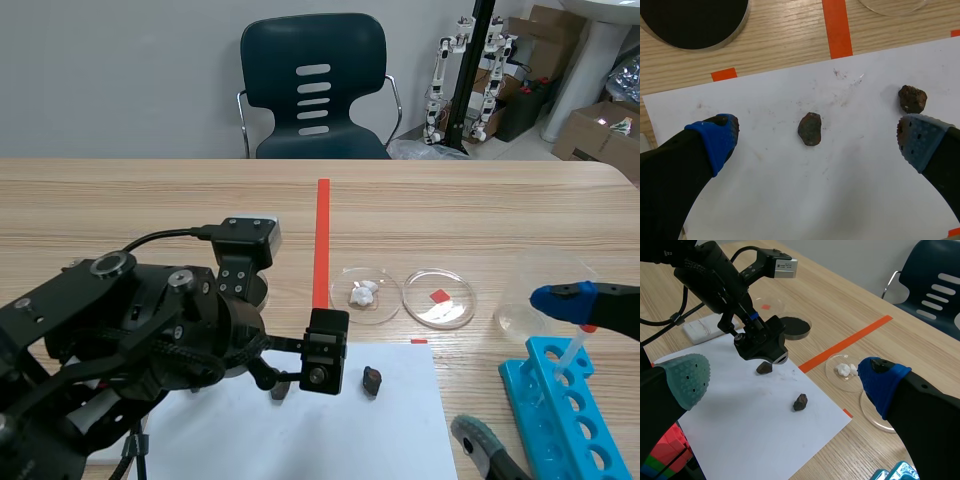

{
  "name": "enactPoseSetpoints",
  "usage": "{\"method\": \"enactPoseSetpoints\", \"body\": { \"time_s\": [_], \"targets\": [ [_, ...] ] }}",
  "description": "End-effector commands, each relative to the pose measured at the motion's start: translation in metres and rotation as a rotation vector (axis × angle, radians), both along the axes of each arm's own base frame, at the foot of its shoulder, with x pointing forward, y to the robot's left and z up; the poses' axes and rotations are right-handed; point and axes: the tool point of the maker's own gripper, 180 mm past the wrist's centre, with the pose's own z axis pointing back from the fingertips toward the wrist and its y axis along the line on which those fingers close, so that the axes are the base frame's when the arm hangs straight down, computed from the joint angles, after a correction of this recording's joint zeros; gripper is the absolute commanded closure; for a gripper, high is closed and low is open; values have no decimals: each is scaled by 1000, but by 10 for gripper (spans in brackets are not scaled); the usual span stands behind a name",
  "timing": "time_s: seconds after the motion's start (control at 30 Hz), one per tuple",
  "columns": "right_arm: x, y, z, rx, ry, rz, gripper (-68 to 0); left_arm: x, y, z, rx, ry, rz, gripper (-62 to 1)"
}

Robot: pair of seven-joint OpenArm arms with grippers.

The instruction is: Put the middle mineral back

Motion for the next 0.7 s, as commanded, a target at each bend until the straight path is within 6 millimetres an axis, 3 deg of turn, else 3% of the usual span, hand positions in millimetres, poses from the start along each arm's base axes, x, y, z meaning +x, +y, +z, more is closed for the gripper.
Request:
{"method": "enactPoseSetpoints", "body": {
  "time_s": [0.0,0.67],
  "targets": [
    [3,0,7,19,-20,-1,-621,2,-1,3,-12,-11,7,-623],
    [3,0,7,19,-20,-1,-621,0,-4,3,-28,0,8,-623]
  ]
}}
